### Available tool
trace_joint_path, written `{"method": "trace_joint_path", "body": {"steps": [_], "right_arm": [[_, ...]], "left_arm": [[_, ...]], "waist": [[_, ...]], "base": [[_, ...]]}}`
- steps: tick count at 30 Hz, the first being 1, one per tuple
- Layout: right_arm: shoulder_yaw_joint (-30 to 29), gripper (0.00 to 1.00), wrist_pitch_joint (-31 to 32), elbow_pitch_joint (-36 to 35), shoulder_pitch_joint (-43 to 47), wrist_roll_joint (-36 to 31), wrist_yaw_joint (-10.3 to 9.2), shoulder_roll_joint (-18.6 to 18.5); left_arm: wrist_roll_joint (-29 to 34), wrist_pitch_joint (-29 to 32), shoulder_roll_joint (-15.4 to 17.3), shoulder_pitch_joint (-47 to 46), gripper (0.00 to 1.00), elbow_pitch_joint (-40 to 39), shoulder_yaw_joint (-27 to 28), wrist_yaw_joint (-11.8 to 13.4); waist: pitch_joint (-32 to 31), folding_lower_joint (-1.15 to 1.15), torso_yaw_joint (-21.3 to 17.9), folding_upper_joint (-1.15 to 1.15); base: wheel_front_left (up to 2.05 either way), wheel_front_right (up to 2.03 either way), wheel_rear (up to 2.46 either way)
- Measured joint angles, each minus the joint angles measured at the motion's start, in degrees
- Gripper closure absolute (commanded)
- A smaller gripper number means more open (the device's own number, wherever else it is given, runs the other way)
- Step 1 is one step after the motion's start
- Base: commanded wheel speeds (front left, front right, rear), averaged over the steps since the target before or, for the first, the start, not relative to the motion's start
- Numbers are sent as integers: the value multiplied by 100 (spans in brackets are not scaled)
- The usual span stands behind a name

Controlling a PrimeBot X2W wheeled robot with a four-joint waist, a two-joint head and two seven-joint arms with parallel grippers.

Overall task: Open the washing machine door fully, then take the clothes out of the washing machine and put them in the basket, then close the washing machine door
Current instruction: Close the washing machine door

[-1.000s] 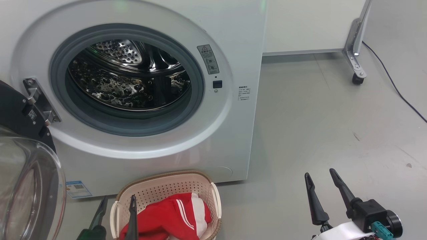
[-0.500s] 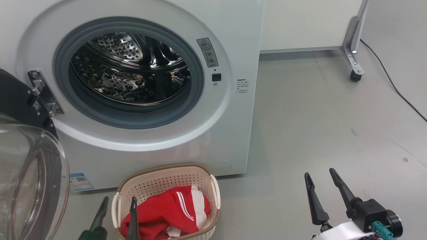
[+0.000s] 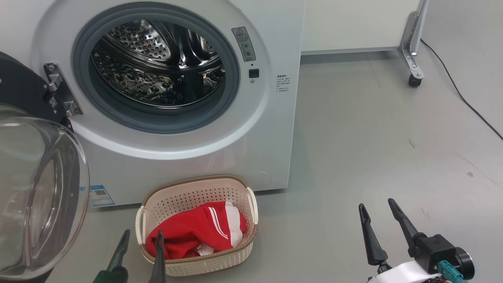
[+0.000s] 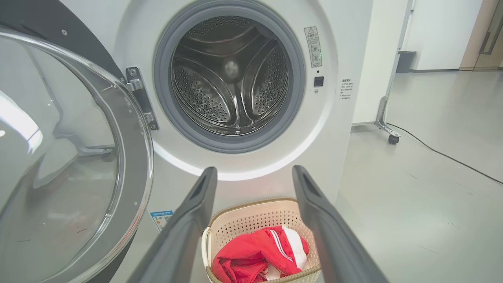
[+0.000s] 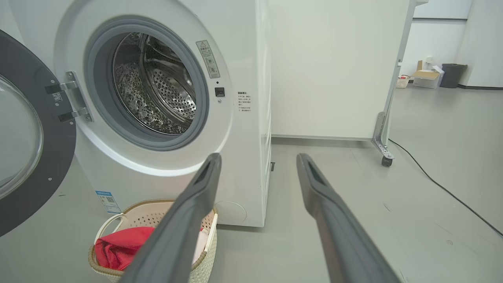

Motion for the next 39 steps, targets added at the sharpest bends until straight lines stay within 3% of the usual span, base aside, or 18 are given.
{"method": "trace_joint_path", "body": {"steps": [18, 39], "right_arm": [[-12, 0, 1, -23, 0, 1, -9, -10], [-14, 0, 22, -56, 0, 1, -48, -33]], "left_arm": [[31, 52, 1, 14, 0, -77, 8, 0], [63, 103, 1, 19, 0, -135, -5, 1]], "waist": [[-3, 0, -9, 0], [16, 0, 44, 0]], "base": [[-61, 61, 0], [-6, 6, 0]]}}
